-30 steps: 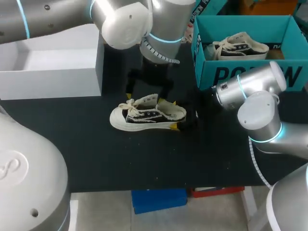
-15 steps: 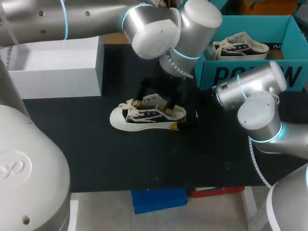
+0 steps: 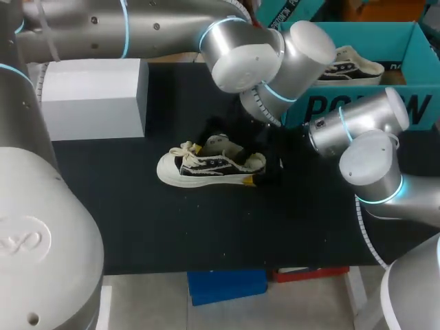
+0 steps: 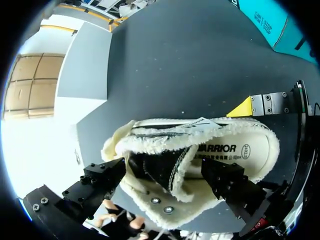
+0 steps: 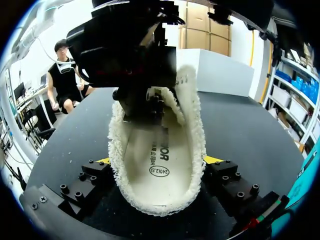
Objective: Take the shoe out of the shoebox, open the shoe tongue, remove and reinsert the insole, then place the shoe into the shoebox
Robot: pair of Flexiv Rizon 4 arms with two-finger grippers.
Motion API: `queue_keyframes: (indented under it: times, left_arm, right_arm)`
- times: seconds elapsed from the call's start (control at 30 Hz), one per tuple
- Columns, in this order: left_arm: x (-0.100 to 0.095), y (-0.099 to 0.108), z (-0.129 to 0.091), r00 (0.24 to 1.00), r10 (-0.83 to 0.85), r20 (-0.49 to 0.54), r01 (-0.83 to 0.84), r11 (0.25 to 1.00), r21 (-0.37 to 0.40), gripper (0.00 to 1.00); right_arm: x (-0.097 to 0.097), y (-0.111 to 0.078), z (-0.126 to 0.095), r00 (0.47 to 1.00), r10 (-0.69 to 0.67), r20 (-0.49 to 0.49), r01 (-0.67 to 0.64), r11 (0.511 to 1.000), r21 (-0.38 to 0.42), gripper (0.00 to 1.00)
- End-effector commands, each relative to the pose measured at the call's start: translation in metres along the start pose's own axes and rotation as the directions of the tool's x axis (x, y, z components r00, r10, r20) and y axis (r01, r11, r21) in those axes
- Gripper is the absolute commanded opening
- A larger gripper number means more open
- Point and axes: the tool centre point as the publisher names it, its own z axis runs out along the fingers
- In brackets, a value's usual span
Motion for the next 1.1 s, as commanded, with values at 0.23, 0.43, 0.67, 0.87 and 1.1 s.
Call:
queue_keyframes:
  times: [0.23, 0.43, 0.67, 0.87, 1.1]
  left_arm:
    - [-0.007, 0.000, 0.004, 1.000, -0.005, 0.003, 0.005, 1.000, 0.002, 0.00]
    - [-0.009, 0.001, 0.001, 1.000, 0.002, -0.009, -0.002, 1.000, 0.011, 0.00]
    - [-0.012, 0.000, -0.008, 0.999, -0.011, -0.032, 0.012, 0.999, 0.030, 0.00]
    - [-0.021, -0.001, -0.018, 0.997, -0.036, -0.067, 0.040, 0.998, 0.049, 0.00]
    - [-0.051, 0.002, -0.021, 0.991, -0.095, -0.091, 0.101, 0.992, 0.073, 0.00]
  right_arm:
    - [0.002, -0.006, 0.009, 1.000, 0.002, 0.002, -0.002, 1.000, 0.003, 0.00]
    - [0.002, -0.006, 0.009, 1.000, 0.002, 0.002, -0.002, 1.000, 0.003, 0.00]
    - [0.002, -0.006, 0.009, 1.000, 0.002, 0.002, -0.002, 1.000, 0.003, 0.00]
    - [0.002, -0.006, 0.009, 1.000, 0.002, 0.002, -0.002, 1.000, 0.003, 0.00]
    - [0.002, -0.006, 0.009, 1.000, 0.002, 0.002, -0.002, 1.000, 0.003, 0.00]
